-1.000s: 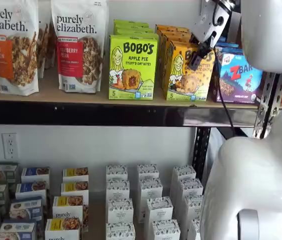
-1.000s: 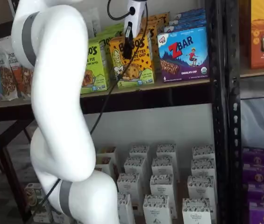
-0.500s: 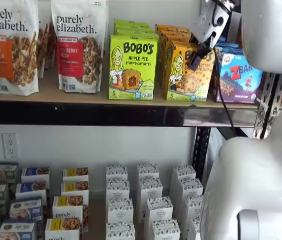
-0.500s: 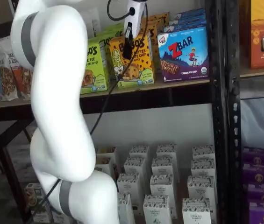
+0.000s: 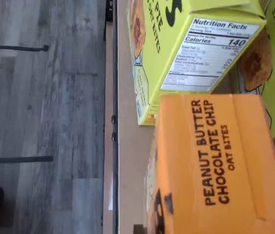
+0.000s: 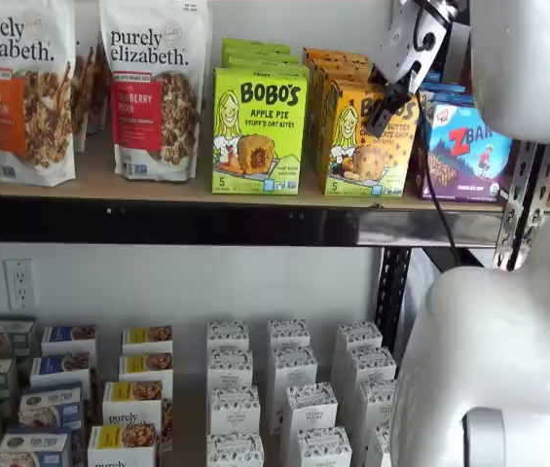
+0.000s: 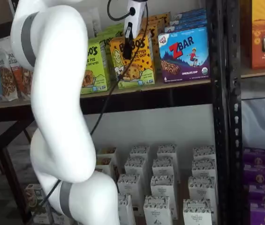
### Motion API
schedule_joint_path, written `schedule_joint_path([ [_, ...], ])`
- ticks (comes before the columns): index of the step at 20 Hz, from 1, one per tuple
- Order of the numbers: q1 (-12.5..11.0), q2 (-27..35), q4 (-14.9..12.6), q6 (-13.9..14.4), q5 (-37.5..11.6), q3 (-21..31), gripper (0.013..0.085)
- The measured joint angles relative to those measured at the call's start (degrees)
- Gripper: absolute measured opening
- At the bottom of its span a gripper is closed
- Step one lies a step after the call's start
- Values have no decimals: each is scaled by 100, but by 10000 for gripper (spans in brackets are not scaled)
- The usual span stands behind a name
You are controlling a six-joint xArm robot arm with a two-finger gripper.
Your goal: Pick up the orange box on the top shelf, the fifth box from the left
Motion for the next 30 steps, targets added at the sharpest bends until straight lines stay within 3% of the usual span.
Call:
schedule_joint_path([
  [5, 0, -7, 3, 0, 4, 6, 490],
  [9, -1, -11, 11, 4, 15, 6, 370],
  [19, 55, -44, -55, 82, 139, -48, 370],
  [25, 22, -155, -3, 165, 510, -158, 370],
  [30, 65, -410, -114, 258, 774, -89, 370],
])
